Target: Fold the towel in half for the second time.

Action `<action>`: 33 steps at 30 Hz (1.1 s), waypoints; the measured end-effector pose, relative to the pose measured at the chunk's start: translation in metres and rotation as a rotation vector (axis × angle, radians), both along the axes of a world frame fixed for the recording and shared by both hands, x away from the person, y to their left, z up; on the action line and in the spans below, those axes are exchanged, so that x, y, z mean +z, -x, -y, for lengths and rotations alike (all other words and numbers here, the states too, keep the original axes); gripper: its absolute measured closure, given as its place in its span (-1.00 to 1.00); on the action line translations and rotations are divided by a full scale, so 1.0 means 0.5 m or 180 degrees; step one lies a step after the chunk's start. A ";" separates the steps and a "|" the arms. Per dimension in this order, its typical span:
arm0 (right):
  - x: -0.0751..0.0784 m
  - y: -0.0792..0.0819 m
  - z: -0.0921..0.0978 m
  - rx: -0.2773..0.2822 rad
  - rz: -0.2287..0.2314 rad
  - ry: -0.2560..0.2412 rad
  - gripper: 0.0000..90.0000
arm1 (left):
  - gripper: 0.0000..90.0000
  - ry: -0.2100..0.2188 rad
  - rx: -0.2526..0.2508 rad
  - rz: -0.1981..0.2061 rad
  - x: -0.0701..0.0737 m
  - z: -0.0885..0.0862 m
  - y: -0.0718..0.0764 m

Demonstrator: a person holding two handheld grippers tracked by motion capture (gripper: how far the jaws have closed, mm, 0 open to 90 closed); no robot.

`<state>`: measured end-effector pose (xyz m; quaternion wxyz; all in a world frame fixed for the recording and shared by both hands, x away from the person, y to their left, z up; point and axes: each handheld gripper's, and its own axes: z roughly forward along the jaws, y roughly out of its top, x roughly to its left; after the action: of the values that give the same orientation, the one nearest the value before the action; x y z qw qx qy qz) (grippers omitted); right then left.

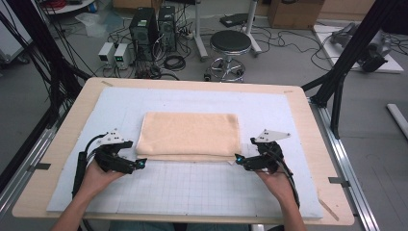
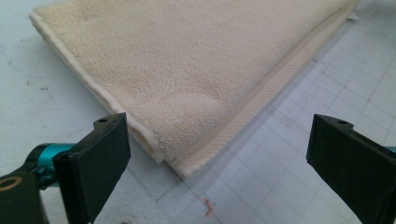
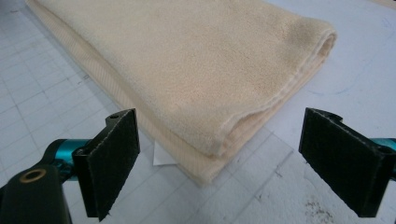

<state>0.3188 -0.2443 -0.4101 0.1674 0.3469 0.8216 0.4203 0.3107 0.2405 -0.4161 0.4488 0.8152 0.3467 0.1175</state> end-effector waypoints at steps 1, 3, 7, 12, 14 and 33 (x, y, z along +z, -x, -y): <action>0.000 0.003 0.002 -0.0002 0.0015 0.0017 -0.74 | -0.85 0.0002 0.0001 0.0017 0.001 -0.001 0.003; -0.001 0.011 0.008 -0.0004 -0.0008 0.0004 -0.74 | -0.85 0.0009 0.0008 0.0018 0.003 -0.005 0.010; -0.001 0.023 0.018 -0.0033 0.0011 -0.0019 -0.74 | -0.85 0.0039 0.0029 0.0056 0.007 -0.011 0.024; -0.004 0.039 0.031 -0.0061 0.0034 0.0011 -0.74 | -0.85 0.0010 0.0027 0.0103 0.011 -0.019 0.039; -0.004 0.045 0.038 -0.0078 0.0040 0.0009 -0.74 | -0.85 0.0007 0.0040 0.0110 0.012 -0.022 0.044; -0.001 0.086 0.069 -0.0175 0.0072 -0.0040 -0.74 | -0.85 0.0025 0.0231 0.0135 0.011 -0.074 0.094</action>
<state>0.2760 -0.2789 -0.4107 0.1860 0.3655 0.8072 0.4246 0.2637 0.2775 -0.4104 0.4547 0.7977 0.3669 0.1495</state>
